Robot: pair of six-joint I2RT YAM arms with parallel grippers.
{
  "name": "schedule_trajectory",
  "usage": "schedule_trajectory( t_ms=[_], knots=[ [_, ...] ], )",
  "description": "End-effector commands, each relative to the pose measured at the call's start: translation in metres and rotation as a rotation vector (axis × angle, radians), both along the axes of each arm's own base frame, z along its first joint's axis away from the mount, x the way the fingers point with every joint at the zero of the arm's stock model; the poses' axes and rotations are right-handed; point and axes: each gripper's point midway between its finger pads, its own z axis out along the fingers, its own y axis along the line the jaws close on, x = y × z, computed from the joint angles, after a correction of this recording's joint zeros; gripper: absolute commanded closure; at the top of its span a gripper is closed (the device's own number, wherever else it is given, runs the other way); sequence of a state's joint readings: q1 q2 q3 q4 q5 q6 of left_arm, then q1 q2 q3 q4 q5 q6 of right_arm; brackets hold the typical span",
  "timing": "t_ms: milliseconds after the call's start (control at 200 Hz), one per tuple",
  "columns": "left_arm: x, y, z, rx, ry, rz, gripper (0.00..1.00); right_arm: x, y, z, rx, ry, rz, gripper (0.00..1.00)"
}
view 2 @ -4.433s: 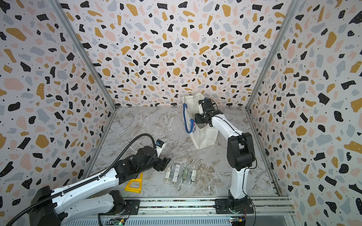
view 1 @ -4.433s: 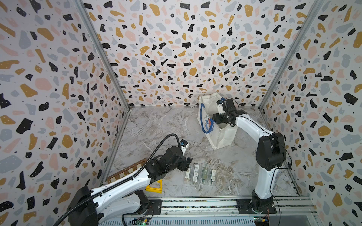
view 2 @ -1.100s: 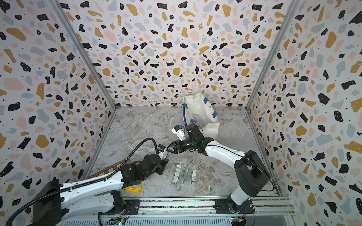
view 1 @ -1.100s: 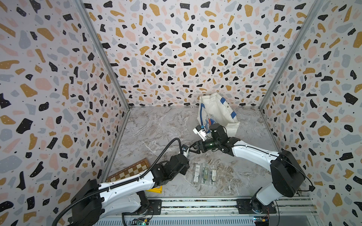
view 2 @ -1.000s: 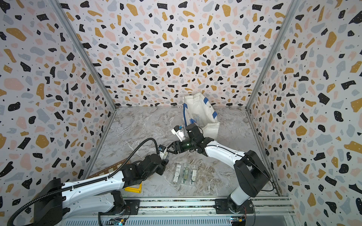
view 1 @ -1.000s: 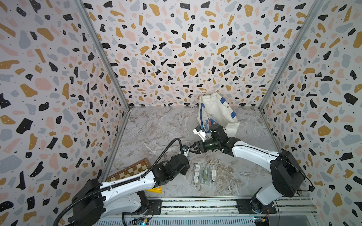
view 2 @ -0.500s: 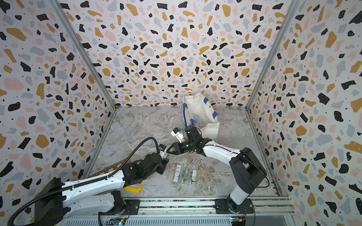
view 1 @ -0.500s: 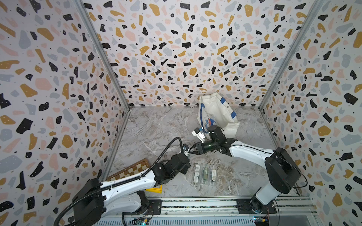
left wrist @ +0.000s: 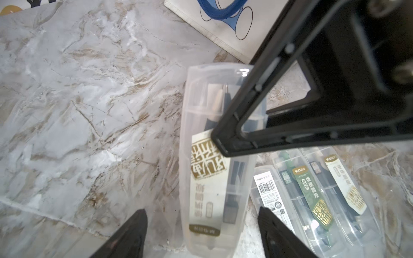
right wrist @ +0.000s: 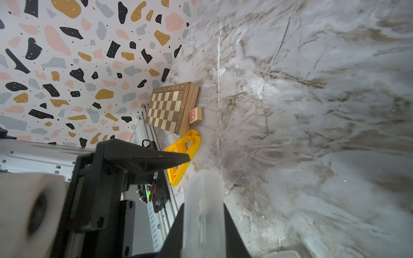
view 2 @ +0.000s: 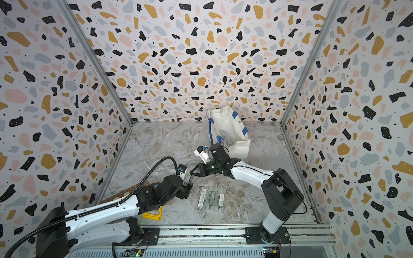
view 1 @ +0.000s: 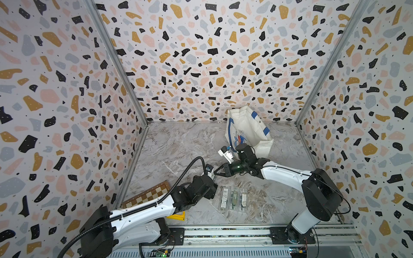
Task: Put the compass set into the canvas bag
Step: Place the compass set in the canvas bag.
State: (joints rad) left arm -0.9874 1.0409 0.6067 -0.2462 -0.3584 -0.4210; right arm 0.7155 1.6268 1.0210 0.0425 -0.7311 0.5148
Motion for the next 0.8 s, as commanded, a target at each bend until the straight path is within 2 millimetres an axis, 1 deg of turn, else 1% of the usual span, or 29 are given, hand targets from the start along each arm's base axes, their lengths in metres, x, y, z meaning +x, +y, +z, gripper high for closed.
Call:
schedule_trajectory(
  t_ms=[0,85,110,205,275,330,410,476,551,571,631,706,796],
  knots=[
    [-0.004,0.009,0.007,-0.026,0.008,0.022,0.21,0.018,0.006,0.049,0.037,-0.138,-0.035,0.94],
    [-0.009,0.009,0.010,-0.054,0.011,0.002,0.21,0.031,0.005,0.074,0.033,-0.219,-0.075,0.98],
    [-0.011,0.008,0.012,-0.065,0.010,-0.008,0.20,0.035,0.004,0.085,0.032,-0.252,-0.090,1.00],
    [-0.016,0.004,0.017,-0.103,-0.002,-0.050,0.20,0.051,-0.007,0.127,0.029,-0.383,-0.164,1.00],
    [-0.017,-0.001,0.022,-0.131,-0.013,-0.075,0.19,0.065,-0.021,0.158,0.034,-0.472,-0.236,1.00],
    [-0.017,-0.004,0.024,-0.144,-0.015,-0.084,0.19,0.076,-0.037,0.181,0.035,-0.536,-0.300,1.00],
    [-0.019,-0.010,0.025,-0.151,-0.011,-0.116,0.20,0.096,-0.064,0.204,0.014,-0.614,-0.405,1.00],
    [-0.020,-0.016,0.028,-0.159,-0.009,-0.145,0.21,0.114,-0.089,0.215,-0.016,-0.657,-0.490,1.00],
    [-0.024,-0.023,0.031,-0.176,-0.010,-0.191,0.21,0.132,-0.118,0.223,-0.048,-0.680,-0.579,1.00],
    [-0.023,-0.028,0.038,-0.204,-0.030,-0.203,0.21,0.135,-0.125,0.226,-0.053,-0.688,-0.596,1.00],
    [-0.023,-0.033,0.044,-0.232,-0.051,-0.226,0.21,0.150,-0.147,0.228,-0.082,-0.698,-0.663,1.00],
    [-0.022,-0.039,0.052,-0.258,-0.084,-0.252,0.21,0.167,-0.168,0.225,-0.144,-0.715,-0.733,1.00],
    [-0.022,-0.047,0.061,-0.264,-0.112,-0.301,0.21,0.189,-0.186,0.208,-0.258,-0.702,-0.785,1.00]
  ],
)
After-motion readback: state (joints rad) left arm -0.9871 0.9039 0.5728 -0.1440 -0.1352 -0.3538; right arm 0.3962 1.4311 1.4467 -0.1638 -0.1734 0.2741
